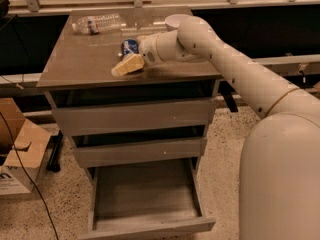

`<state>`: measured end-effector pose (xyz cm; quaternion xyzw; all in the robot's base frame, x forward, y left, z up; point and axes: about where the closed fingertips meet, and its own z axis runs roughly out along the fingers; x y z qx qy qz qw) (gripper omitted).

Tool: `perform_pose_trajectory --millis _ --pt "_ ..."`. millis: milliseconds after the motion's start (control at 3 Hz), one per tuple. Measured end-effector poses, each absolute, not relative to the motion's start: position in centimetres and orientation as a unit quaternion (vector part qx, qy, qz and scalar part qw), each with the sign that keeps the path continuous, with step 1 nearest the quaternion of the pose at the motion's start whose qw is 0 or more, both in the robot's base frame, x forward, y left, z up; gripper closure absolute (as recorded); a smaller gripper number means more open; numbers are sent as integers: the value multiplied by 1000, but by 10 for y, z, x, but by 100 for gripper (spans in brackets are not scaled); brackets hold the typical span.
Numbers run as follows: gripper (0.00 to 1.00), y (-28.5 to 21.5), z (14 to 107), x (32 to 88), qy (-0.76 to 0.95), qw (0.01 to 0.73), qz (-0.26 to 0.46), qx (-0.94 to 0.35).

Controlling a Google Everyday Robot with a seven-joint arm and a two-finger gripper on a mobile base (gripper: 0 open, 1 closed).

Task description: Place pepsi can into bottom drawer

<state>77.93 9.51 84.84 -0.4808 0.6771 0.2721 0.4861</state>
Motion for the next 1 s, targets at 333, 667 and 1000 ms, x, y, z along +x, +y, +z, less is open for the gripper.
perform_pose_trajectory --millis 333,667,1000 --pt "19 91 845 789 681 497 274 -463" --pt "50 91 842 794 683 502 275 -454" --pt "73 91 842 794 683 502 275 -454"
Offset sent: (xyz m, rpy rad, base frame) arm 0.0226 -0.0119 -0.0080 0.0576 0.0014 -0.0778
